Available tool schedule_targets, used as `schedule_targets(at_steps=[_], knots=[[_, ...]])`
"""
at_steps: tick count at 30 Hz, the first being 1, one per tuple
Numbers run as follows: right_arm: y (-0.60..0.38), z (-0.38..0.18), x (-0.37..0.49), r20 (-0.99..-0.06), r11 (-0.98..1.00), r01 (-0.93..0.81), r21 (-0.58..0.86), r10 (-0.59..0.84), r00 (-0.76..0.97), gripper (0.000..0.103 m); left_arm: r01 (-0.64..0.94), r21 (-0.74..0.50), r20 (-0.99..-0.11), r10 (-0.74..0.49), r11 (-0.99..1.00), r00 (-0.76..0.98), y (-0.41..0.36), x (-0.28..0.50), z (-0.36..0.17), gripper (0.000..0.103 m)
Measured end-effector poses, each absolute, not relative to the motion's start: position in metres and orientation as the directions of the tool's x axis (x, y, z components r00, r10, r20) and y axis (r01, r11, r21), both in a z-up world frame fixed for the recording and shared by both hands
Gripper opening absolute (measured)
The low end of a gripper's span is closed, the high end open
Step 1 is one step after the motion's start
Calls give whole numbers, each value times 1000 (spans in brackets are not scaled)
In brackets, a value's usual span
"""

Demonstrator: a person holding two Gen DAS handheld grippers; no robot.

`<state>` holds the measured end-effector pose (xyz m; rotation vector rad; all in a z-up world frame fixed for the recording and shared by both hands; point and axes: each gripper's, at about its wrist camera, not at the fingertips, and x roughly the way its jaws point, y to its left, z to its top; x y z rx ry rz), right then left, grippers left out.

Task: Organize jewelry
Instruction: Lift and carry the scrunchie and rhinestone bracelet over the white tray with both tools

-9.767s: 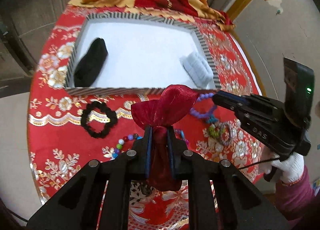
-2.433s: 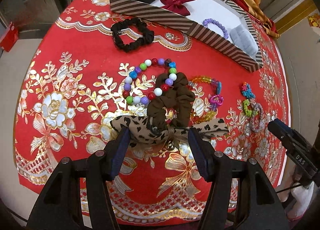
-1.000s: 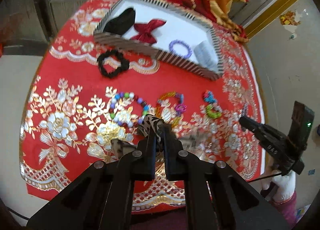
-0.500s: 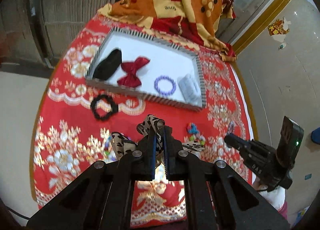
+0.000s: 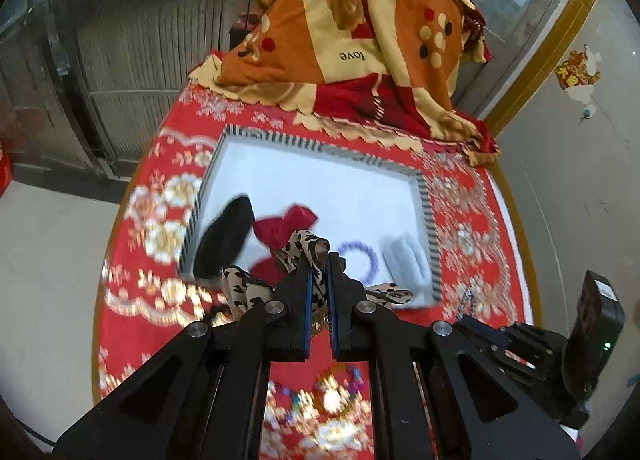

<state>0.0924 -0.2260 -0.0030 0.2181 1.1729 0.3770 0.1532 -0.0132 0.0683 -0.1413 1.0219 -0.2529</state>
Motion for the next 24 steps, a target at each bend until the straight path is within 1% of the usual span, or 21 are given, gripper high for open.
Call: schedule_targets(at_steps=[7, 14, 18, 24], knots=[[-216, -15, 138, -863, 923, -167, 347, 384, 327, 7, 142, -195, -838, -240, 971, 490, -14, 213, 55, 5], [-207, -31, 181, -880, 932, -162, 323, 359, 310, 7, 147, -194, -844, -241, 970, 478, -15, 265, 39, 5], [-202, -44, 202, -892, 936, -161, 312, 347, 290, 7, 140, -215, -845, -256, 966, 470, -12, 296, 28, 5], [-190, -76, 228, -915, 940, -167, 297, 330, 234, 7, 116, -219, -858, -248, 969, 450, -1, 330, 0, 5]])
